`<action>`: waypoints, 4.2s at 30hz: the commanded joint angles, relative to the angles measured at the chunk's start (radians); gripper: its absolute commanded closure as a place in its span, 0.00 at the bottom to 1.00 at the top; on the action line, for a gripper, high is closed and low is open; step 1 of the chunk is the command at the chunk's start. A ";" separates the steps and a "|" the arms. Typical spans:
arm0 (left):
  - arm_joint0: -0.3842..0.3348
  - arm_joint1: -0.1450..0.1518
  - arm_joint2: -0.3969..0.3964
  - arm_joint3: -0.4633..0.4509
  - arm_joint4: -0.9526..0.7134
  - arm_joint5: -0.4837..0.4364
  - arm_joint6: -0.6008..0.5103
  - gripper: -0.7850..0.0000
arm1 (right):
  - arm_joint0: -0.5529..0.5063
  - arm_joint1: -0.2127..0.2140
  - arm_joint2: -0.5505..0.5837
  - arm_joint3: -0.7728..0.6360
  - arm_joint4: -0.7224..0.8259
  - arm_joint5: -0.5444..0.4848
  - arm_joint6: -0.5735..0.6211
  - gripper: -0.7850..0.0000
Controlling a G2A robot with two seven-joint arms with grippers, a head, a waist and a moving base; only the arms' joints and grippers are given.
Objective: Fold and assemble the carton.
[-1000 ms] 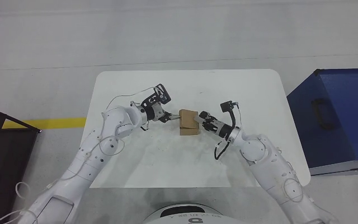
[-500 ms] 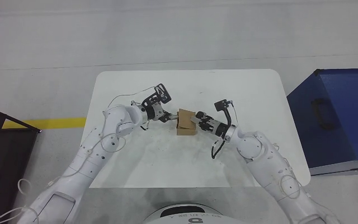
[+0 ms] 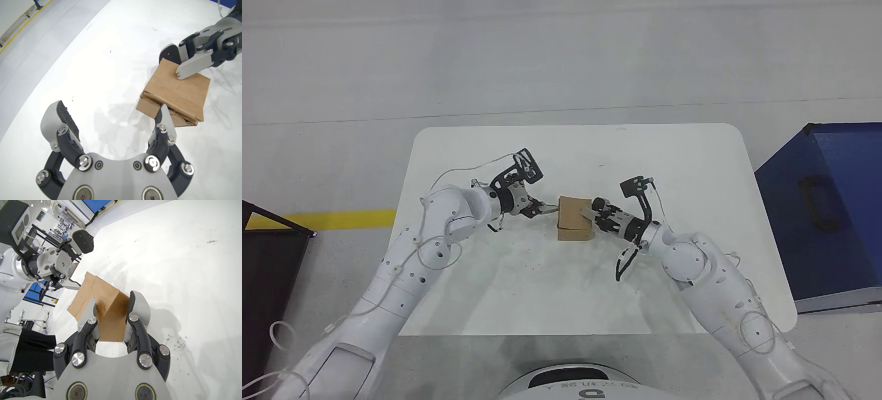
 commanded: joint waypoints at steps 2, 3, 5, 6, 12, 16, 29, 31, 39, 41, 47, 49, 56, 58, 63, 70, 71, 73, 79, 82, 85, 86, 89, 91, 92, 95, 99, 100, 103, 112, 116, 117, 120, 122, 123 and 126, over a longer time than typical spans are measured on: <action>0.001 0.002 -0.010 -0.008 -0.003 -0.001 0.000 0.00 | 0.003 0.000 0.000 0.000 -0.006 0.007 -0.002 0.58; 0.002 0.003 -0.013 -0.014 -0.005 -0.002 -0.001 0.00 | 0.004 0.000 0.000 0.000 -0.011 0.011 -0.001 0.57; 0.005 0.004 -0.018 -0.029 -0.011 -0.004 -0.001 0.00 | 0.006 -0.001 0.000 -0.003 -0.022 0.020 -0.002 0.57; 0.005 0.004 -0.018 -0.034 -0.012 -0.007 0.000 0.00 | 0.006 -0.001 -0.001 -0.004 -0.025 0.024 -0.002 0.56; 0.000 0.001 -0.005 -0.051 -0.008 -0.020 -0.003 0.00 | 0.009 -0.002 -0.004 -0.007 -0.033 0.030 0.000 0.56; -0.013 -0.003 0.017 -0.039 0.017 -0.029 -0.025 0.00 | 0.011 -0.003 -0.005 -0.007 -0.034 0.027 0.001 0.56; -0.044 -0.017 0.062 -0.027 0.047 -0.027 -0.039 0.00 | -0.007 0.001 0.011 -0.028 -0.056 0.027 -0.016 0.53; -0.041 -0.016 0.053 -0.029 0.040 -0.021 -0.023 0.00 | -0.019 0.004 0.023 -0.045 -0.074 0.033 -0.026 0.48; 0.003 0.001 -0.023 -0.066 0.014 -0.009 0.018 0.00 | -0.080 0.019 0.075 -0.147 -0.194 0.073 -0.079 0.30; 0.020 0.005 -0.050 -0.079 -0.014 0.000 0.038 0.00 | -0.096 0.023 0.080 -0.189 -0.263 0.070 -0.104 0.99; 0.092 0.027 -0.160 -0.126 -0.056 0.018 0.088 0.00 | -0.140 0.031 0.075 -0.292 -0.443 0.095 -0.124 1.00; 0.126 0.034 -0.199 -0.135 -0.081 0.024 0.112 0.00 | -0.141 0.030 0.067 -0.298 -0.455 0.089 -0.132 1.00; 0.233 0.056 -0.297 -0.168 -0.109 0.019 0.124 0.00 | -0.100 0.023 0.017 -0.267 -0.501 0.061 -0.091 1.00; 0.254 0.060 -0.311 -0.177 -0.110 0.019 0.128 0.00 | -0.088 0.022 0.007 -0.258 -0.508 0.060 -0.064 1.00; 0.280 0.062 -0.322 -0.193 -0.118 0.023 0.134 0.00 | -0.065 0.018 -0.016 -0.247 -0.509 0.061 -0.021 1.00; 0.274 0.062 -0.316 -0.187 -0.120 0.026 0.141 0.00 | -0.069 0.018 -0.016 -0.276 -0.528 0.066 -0.022 1.00; 0.273 0.061 -0.315 -0.186 -0.120 0.025 0.141 0.00 | -0.070 0.018 -0.016 -0.278 -0.528 0.066 -0.023 1.00; 0.268 0.061 -0.312 -0.182 -0.119 0.024 0.138 0.00 | -0.068 0.017 -0.019 -0.275 -0.527 0.065 -0.021 1.00; 0.247 0.059 -0.287 -0.176 -0.105 0.009 0.125 0.00 | -0.076 0.017 -0.006 -0.290 -0.529 0.075 -0.053 1.00; 0.231 0.055 -0.249 -0.173 -0.083 -0.015 0.102 0.00 | -0.086 0.018 0.004 -0.297 -0.531 0.084 -0.073 1.00; 0.209 0.049 -0.209 -0.163 -0.067 -0.021 0.090 0.00 | -0.094 0.017 0.019 -0.290 -0.513 0.119 -0.088 0.93; 0.201 0.047 -0.197 -0.158 -0.059 -0.020 0.085 0.00 | -0.096 0.017 0.024 -0.288 -0.507 0.131 -0.088 0.91; 0.180 0.042 -0.164 -0.143 -0.037 -0.025 0.074 0.00 | -0.105 0.018 0.037 -0.291 -0.492 0.137 -0.090 0.96; 0.164 0.038 -0.144 -0.128 -0.034 -0.033 0.073 0.00 | -0.110 0.019 0.039 -0.299 -0.495 0.127 -0.093 1.00; 0.156 0.036 -0.135 -0.122 -0.034 -0.033 0.075 0.00 | -0.113 0.019 0.039 -0.303 -0.497 0.121 -0.095 1.00; 0.130 0.029 -0.112 -0.102 -0.039 -0.031 0.078 0.00 | -0.115 0.018 0.031 -0.315 -0.501 0.102 -0.109 1.00; 0.108 0.025 -0.109 -0.085 -0.046 -0.008 0.085 0.00 | -0.085 0.010 -0.009 -0.306 -0.519 0.101 -0.103 1.00; 0.107 0.025 -0.114 -0.079 -0.047 -0.002 0.088 0.00 | -0.071 0.007 -0.019 -0.296 -0.519 0.104 -0.102 1.00; 0.112 0.029 -0.143 -0.063 -0.050 0.021 0.103 0.00 | -0.034 -0.002 -0.048 -0.270 -0.510 0.104 -0.102 1.00; 0.193 0.056 -0.276 -0.063 -0.062 0.055 0.149 0.00 | 0.066 -0.029 -0.138 -0.197 -0.508 0.097 -0.057 1.00; 0.226 0.064 -0.311 -0.079 -0.065 0.052 0.154 0.00 | 0.111 -0.043 -0.182 -0.139 -0.483 0.096 -0.001 1.00; 0.232 0.065 -0.316 -0.084 -0.066 0.054 0.154 0.00 | 0.119 -0.046 -0.188 -0.131 -0.478 0.098 0.006 1.00; 0.242 0.066 -0.324 -0.093 -0.070 0.056 0.153 0.00 | 0.130 -0.051 -0.193 -0.130 -0.478 0.112 0.007 1.00; 0.246 0.067 -0.326 -0.098 -0.071 0.055 0.154 0.00 | 0.125 -0.050 -0.189 -0.147 -0.487 0.121 0.005 1.00; 0.247 0.067 -0.326 -0.099 -0.071 0.056 0.154 0.00 | 0.121 -0.050 -0.187 -0.155 -0.494 0.125 0.006 1.00; 0.244 0.066 -0.323 -0.103 -0.070 0.056 0.153 0.00 | 0.112 -0.049 -0.189 -0.161 -0.502 0.126 0.019 1.00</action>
